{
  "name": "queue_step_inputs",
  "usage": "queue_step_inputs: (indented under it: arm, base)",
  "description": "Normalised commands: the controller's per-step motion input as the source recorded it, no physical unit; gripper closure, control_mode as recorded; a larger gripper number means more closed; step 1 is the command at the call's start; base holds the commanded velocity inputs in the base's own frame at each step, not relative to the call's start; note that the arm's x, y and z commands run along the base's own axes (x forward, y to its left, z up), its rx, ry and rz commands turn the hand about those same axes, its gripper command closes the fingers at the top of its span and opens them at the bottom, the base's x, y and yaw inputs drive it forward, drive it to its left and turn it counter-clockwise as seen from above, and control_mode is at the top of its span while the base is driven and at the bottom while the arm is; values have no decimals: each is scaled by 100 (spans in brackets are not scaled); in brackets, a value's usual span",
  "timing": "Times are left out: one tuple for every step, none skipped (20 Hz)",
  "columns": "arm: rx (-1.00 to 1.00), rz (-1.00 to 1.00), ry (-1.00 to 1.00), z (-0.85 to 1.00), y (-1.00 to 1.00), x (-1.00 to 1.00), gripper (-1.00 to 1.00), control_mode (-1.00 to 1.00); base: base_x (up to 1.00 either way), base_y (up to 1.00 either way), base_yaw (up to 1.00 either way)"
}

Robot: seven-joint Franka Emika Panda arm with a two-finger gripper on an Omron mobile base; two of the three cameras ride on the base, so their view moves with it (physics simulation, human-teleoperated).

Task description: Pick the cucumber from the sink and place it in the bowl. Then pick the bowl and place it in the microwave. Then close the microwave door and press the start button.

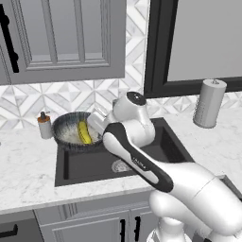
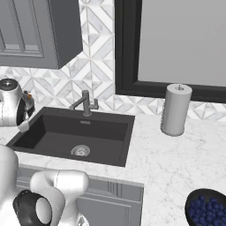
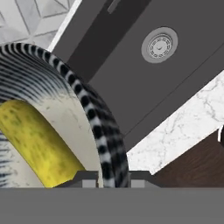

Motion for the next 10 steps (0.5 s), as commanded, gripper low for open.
queue_step_inputs:
  arm:
    - [0,-16,13,25,-67,-31,100,-100]
    - [0,-16,15,21,-61,-29,100,-100]
    - [0,-16,18,13,-61,-29,100,-100]
    - [0,-15,19,7,-66,-26,100,-100]
    - [0,-15,19,4,-45,-21,100,-100]
    - [0,-14,19,5,-44,-16,100,-100]
    - [0,-14,19,0,-40,-13,100,-100]
    - [3,-13,15,0,-46,-16,100,-100]
    - [2,-14,16,0,-41,-13,100,-100]
    - [1,-14,18,0,-37,-8,100,-100]
  base:
    - [0,0,0]
    - [0,0,0]
    - [0,0,0]
    - [0,0,0]
    - [0,0,0]
    - [0,0,0]
    - [0,0,0]
    - [0,0,0]
    - [0,0,0]
    - [0,0,0]
